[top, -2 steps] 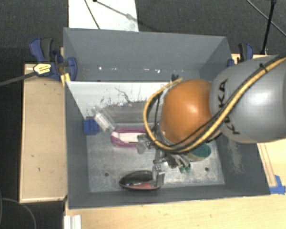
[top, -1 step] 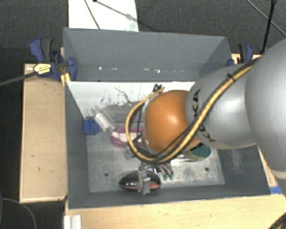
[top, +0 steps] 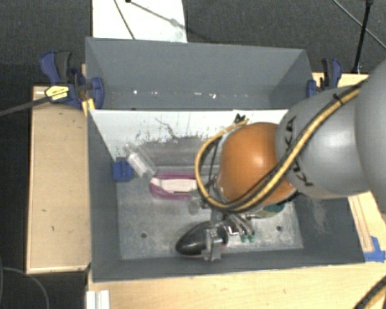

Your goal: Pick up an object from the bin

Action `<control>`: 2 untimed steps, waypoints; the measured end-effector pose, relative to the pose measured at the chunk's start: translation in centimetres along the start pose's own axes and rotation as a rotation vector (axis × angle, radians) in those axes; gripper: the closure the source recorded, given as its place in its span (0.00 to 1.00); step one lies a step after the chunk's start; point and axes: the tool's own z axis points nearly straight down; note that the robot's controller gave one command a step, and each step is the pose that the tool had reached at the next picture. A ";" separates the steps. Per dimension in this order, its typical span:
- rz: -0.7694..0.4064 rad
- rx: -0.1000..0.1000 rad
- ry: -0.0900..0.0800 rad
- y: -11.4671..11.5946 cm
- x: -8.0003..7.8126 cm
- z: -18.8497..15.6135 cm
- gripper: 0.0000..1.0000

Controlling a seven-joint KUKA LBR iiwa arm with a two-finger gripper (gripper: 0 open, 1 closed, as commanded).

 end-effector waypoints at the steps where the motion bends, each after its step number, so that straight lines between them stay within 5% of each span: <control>1: 0.207 -0.002 -0.004 -0.4 -0.2 4.3 0.00; 2: 0.530 -0.002 -0.004 -3.1 -0.4 4.2 0.00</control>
Offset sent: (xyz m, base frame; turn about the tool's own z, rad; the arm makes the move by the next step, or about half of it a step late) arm 0.0020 -0.0040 -0.0430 0.2064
